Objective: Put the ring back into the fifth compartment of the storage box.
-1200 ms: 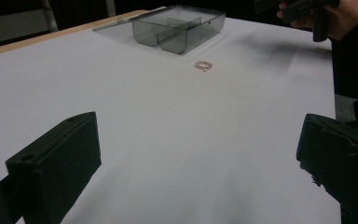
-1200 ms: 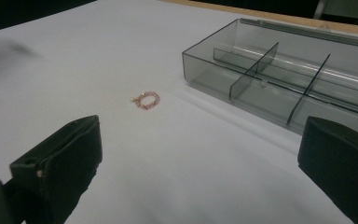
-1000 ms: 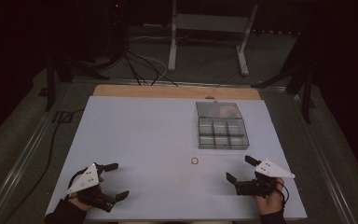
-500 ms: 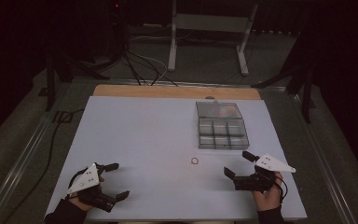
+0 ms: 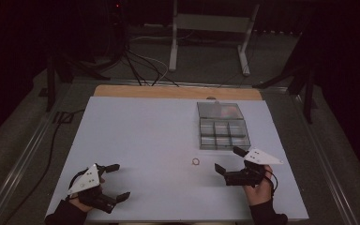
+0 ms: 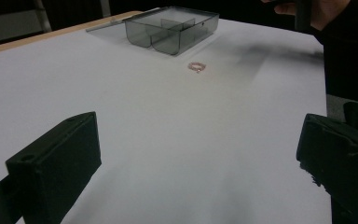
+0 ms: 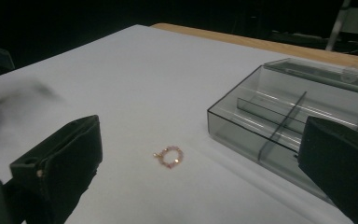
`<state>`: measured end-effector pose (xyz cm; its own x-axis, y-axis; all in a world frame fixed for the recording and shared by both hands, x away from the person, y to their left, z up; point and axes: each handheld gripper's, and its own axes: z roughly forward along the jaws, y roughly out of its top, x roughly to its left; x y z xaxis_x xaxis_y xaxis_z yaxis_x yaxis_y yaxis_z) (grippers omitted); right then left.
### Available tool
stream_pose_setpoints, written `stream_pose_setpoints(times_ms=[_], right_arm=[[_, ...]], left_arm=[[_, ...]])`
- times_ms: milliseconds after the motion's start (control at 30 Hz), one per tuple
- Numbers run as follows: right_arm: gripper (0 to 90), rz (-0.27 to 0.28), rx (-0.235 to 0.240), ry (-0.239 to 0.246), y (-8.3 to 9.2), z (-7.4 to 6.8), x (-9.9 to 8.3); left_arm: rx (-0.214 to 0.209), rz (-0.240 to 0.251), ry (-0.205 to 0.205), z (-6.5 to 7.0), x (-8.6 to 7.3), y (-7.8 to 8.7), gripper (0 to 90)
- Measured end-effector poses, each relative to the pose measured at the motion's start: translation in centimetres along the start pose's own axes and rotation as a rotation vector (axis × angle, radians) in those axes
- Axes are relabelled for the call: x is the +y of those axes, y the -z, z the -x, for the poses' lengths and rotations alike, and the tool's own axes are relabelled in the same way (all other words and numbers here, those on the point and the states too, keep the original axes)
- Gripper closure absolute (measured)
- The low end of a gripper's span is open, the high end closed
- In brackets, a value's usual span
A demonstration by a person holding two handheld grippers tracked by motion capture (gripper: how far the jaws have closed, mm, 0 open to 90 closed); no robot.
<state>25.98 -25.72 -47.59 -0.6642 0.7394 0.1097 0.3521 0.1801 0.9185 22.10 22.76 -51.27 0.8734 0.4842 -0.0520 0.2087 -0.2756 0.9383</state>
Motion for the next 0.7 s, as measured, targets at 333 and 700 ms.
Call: stream_pose_setpoints(times_ms=[333,700], right_arm=[[0.0,-0.014,0.032,0.005,-1.7,-0.7,0.5],[0.0,-0.042,0.066,0.022,-3.4,-1.6,0.7]], left_arm=[[-0.003,-0.002,-0.001,0.0,0.0,0.0,1.0],[-0.006,-0.003,-0.003,0.0,0.0,0.0,1.0]])
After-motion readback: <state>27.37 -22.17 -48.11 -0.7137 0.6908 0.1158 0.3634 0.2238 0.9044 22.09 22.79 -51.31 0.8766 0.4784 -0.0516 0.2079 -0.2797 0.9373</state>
